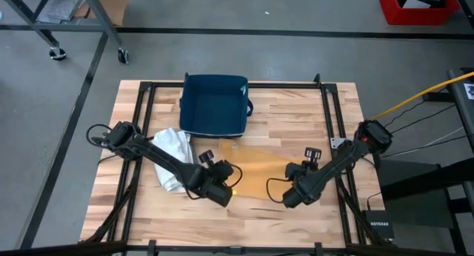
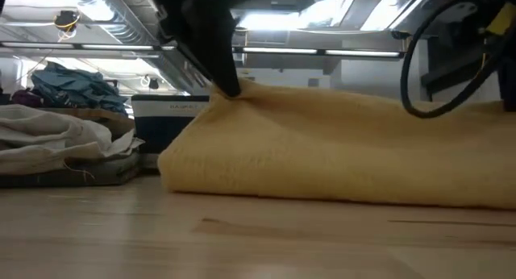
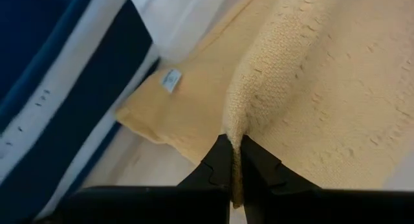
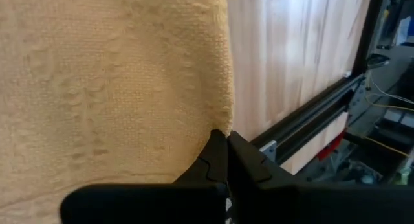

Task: Fold towel
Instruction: Fold the yellow towel

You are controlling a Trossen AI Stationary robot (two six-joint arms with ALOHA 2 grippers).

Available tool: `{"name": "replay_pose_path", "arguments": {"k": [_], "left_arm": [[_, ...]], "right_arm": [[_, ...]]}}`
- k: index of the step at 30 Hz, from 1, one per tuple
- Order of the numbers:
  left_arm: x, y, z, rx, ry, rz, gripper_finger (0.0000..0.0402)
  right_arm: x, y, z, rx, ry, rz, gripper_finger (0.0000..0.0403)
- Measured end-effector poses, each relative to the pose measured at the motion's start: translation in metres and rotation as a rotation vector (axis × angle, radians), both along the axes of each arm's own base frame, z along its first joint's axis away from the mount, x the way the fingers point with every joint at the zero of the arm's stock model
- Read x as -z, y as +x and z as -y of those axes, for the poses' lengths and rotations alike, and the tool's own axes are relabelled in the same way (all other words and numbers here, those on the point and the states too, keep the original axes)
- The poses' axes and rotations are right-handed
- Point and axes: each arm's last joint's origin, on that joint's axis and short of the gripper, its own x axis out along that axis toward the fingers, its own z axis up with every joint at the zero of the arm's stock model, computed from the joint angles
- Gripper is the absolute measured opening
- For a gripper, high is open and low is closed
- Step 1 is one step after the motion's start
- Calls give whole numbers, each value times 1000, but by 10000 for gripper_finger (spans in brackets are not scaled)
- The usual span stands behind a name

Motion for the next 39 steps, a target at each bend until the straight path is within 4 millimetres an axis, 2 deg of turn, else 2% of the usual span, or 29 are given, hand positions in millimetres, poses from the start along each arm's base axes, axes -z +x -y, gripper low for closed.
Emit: {"name": "replay_pose_path", "arguments": {"k": [5,11,20,25,33,39], "left_arm": [[0,6,-15,-33,7,-6,6],[0,12,-32,-75,10,-10,5],[0,19,-57,-170,-18,8,26],[1,19,-59,-167,-34,-2,47],[0,21,-65,-197,-24,11,118],[1,22,-81,-281,-36,23,145]], "right_arm": [[1,5,7,2,13,-12,0],[1,5,6,-7,19,-10,0],[1,6,6,-16,1,6,7],[1,6,7,-16,-9,10,51],[1,6,8,-29,-31,22,150],[1,6,7,-16,-15,12,184]]}}
